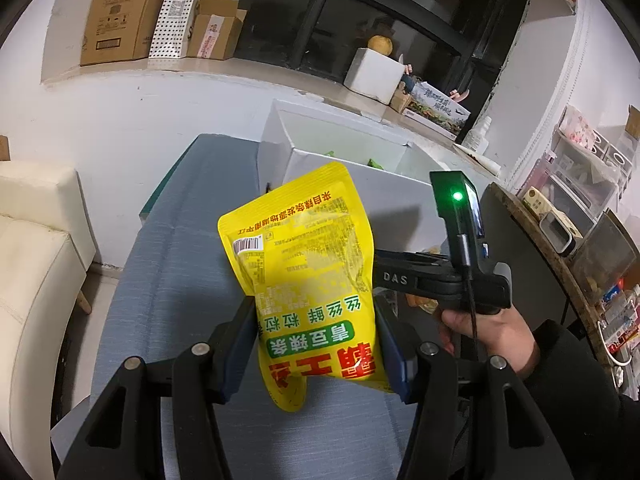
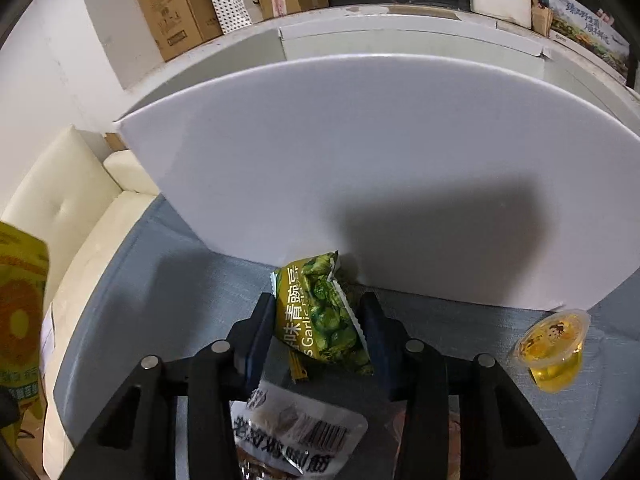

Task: Organize snacks
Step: 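Drop the yellow pouch and green pea packet into the white box, opening both tools, then move both tools back over the remaining jelly cups and jerky packet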

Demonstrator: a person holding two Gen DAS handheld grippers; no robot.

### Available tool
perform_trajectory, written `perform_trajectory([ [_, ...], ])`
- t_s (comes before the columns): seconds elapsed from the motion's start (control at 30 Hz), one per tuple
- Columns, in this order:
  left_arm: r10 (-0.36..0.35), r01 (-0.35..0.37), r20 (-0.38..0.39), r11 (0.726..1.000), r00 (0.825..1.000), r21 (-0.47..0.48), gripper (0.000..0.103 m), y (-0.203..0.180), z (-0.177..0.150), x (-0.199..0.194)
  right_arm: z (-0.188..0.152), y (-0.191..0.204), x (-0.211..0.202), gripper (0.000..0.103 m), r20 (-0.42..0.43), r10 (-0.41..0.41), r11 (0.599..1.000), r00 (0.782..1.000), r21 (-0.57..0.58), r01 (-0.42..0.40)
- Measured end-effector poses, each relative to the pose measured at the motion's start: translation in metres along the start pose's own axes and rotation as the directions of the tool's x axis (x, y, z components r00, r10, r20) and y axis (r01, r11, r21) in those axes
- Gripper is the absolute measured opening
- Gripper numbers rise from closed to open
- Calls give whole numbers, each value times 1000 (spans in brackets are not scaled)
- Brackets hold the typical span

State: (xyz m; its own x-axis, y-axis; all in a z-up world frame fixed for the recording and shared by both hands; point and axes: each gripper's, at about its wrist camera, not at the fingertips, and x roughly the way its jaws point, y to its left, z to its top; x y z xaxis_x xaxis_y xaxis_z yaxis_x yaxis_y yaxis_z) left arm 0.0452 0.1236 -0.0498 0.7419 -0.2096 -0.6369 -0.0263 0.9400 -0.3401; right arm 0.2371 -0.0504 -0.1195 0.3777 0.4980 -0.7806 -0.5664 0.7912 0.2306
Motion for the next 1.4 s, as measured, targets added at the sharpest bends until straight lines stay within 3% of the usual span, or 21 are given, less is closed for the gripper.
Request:
perform_trajectory([
  [0.13,-13,12,6,1000,1000,21,61,-7,3,-1,-17,-5,-42,46,83,57,997,995,39,-60],
  [0.27,-27,26,10,998,1000,52,61,-19,11,2,-27,-15,-104,46,223,30,998,974,43,-41],
  [0.47,-74,68,45,992,996,108,61,-50,60,24,7,-47,-172,46,367,-37,997,929,72,11],
  [0.6,-71,62,71,990,995,125,62,-65,107,49,51,-59,-170,46,367,-78,995,927,92,47],
  [0.77,-26,21,41,992,999,128,62,-69,157,95,93,-88,-125,46,283,-84,987,956,153,42],
  [0.8,-7,3,30,992,1000,125,64,-66,166,107,97,-92,-119,46,271,-91,987,958,153,50],
  [0.83,3,-6,24,992,1000,127,73,-64,170,112,102,-95,-110,46,247,-100,986,964,153,63],
  [0.87,35,-36,12,992,999,123,89,-60,176,122,104,-99,-103,50,227,-107,983,968,167,70],
  [0.93,85,-85,1,990,996,116,103,-56,181,131,101,-106,-96,84,194,-102,974,976,219,59],
  [0.97,98,-99,14,988,995,122,103,-55,181,130,98,-109,-95,100,193,-83,970,978,242,34],
  [1.2,83,-85,24,992,996,94,103,-41,167,117,76,-106,-124,103,254,-100,979,962,200,49],
  [1.4,86,-91,44,986,995,136,103,-50,143,88,53,-80,-163,103,319,-74,993,945,113,39],
])
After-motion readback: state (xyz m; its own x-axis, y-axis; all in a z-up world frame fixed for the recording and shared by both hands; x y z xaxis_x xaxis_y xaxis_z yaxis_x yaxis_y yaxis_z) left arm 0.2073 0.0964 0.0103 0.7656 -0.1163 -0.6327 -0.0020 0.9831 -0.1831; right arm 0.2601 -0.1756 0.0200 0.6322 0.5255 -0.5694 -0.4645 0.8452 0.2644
